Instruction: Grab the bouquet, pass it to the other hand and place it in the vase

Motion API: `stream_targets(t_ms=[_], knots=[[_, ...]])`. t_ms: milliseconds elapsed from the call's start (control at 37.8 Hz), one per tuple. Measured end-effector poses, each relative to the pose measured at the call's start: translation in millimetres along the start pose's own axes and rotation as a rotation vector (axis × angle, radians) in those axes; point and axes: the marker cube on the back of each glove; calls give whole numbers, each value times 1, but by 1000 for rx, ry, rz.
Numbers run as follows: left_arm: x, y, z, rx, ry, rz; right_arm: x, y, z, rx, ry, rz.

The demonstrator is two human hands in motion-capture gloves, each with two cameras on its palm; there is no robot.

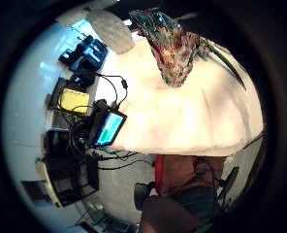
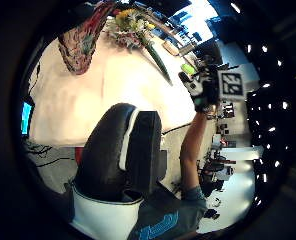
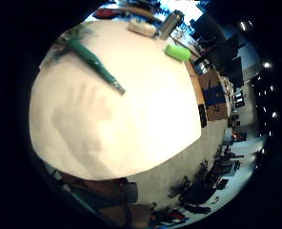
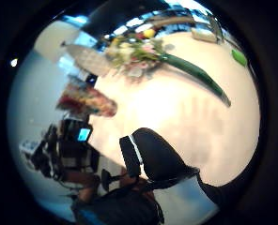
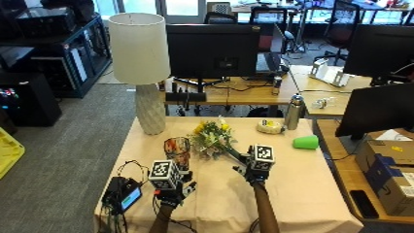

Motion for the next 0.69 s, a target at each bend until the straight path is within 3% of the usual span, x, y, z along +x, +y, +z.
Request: stream_targets(t_ms=[159, 291, 424, 556, 688], knots=[[-8, 1, 13, 2, 16, -10, 14, -23, 8, -80, -63, 79], [-10, 4, 16, -21, 13, -20, 6, -13, 36, -322, -243, 19], [-11, 3, 23, -30, 21, -22, 4, -13, 54, -403, -270, 49], [-9, 4, 23, -31, 9, -18, 24, -14, 62, -328, -112, 337], [-8, 2, 22, -26, 20, -14, 26, -23, 56, -179, -104, 364]])
